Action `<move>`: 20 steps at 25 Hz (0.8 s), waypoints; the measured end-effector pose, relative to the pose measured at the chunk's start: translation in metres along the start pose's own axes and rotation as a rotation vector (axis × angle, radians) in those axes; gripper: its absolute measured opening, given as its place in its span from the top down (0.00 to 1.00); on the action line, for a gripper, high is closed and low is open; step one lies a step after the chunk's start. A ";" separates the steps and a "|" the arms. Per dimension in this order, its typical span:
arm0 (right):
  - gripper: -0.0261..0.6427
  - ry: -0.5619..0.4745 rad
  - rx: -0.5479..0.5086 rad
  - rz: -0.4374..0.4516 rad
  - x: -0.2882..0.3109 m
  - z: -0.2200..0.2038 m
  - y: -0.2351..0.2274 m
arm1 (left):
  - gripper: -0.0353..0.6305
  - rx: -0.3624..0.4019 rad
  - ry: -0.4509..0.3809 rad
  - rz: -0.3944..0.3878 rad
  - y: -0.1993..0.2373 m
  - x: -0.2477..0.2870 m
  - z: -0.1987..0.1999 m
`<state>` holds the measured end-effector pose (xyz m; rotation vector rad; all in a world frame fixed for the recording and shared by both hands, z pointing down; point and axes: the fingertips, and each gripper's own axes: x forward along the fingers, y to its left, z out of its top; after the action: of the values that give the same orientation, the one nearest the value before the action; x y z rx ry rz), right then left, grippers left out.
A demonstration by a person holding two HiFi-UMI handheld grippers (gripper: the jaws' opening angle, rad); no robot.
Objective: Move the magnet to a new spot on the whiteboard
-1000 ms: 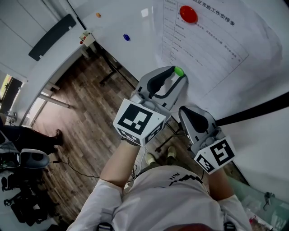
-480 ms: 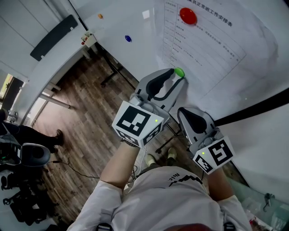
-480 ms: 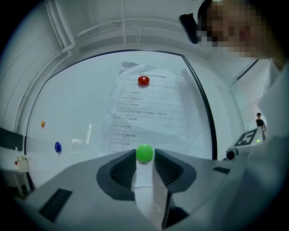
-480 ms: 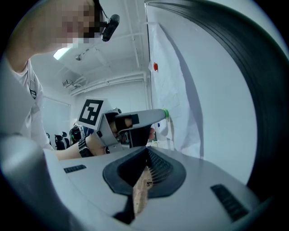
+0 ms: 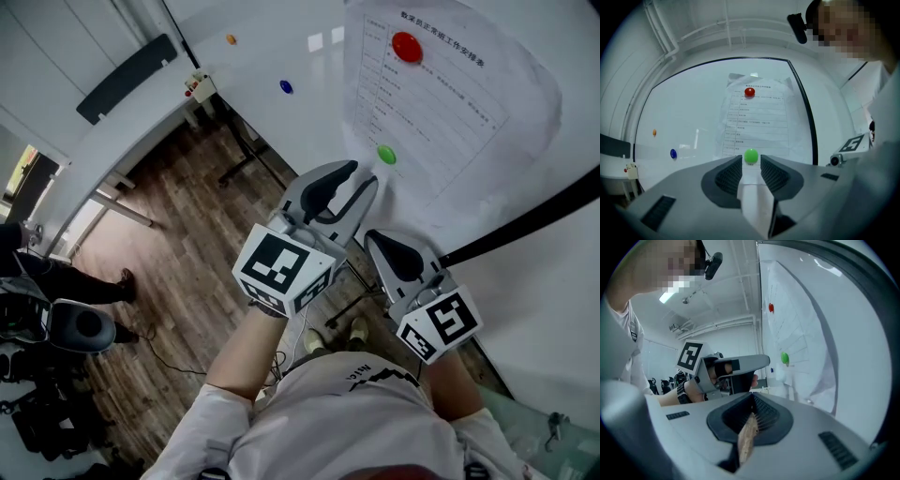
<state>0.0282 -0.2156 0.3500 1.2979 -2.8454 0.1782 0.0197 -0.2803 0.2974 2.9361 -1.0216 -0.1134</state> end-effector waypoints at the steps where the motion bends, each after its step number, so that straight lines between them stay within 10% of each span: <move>1: 0.94 -0.001 -0.001 0.005 0.001 0.000 0.002 | 0.75 0.000 0.000 0.004 0.001 -0.003 0.000; 20: 0.94 -0.020 -0.030 0.097 0.021 0.011 0.042 | 0.93 -0.086 0.001 0.148 0.011 -0.083 0.005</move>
<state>-0.0173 -0.2051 0.3360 1.1641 -2.9180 0.1240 -0.0527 -0.2374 0.2982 2.7731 -1.1970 -0.1485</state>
